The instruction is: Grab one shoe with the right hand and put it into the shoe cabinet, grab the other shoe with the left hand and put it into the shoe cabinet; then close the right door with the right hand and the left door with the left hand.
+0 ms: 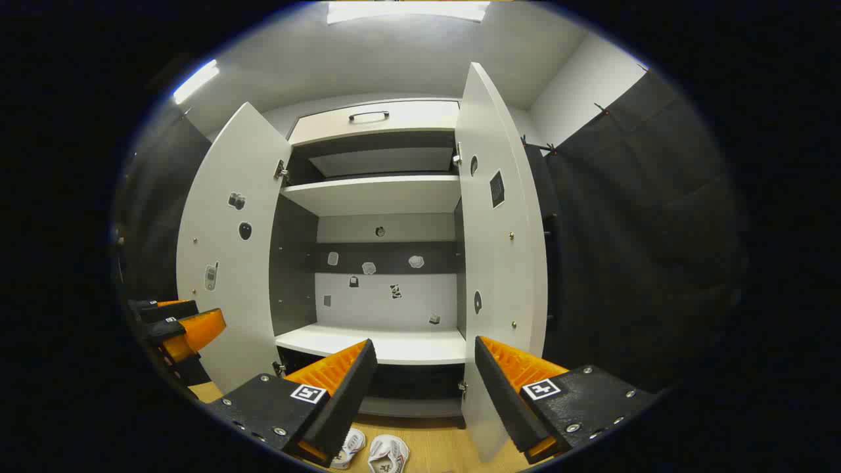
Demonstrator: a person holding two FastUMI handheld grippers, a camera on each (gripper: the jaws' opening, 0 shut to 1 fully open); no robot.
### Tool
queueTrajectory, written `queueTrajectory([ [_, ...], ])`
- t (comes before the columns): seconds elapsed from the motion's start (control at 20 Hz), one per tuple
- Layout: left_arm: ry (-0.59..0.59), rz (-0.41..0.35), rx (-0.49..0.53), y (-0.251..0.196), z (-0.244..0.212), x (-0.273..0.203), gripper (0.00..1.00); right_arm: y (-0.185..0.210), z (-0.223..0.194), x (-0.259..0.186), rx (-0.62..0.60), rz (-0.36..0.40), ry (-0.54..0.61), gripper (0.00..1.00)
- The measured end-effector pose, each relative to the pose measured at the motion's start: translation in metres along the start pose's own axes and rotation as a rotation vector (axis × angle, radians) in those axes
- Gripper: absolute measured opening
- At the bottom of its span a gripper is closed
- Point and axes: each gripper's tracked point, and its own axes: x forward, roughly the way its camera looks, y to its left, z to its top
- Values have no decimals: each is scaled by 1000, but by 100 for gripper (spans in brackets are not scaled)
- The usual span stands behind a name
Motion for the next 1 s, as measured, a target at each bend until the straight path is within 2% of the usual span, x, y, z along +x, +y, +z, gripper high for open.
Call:
queueTrajectory([
  [0.2,7,2,-19,-1,-4,0,96,-6,1,0,-5,-14,-11,93],
  [0.25,6,7,-17,1,-4,1,96,-7,0,0,-8,-17,-11,88],
  [0.3,4,9,-14,1,-3,1,96,-7,1,1,-10,-17,-12,93],
  [1.0,4,11,-6,0,-6,0,96,7,-19,11,-21,3,18,93],
])
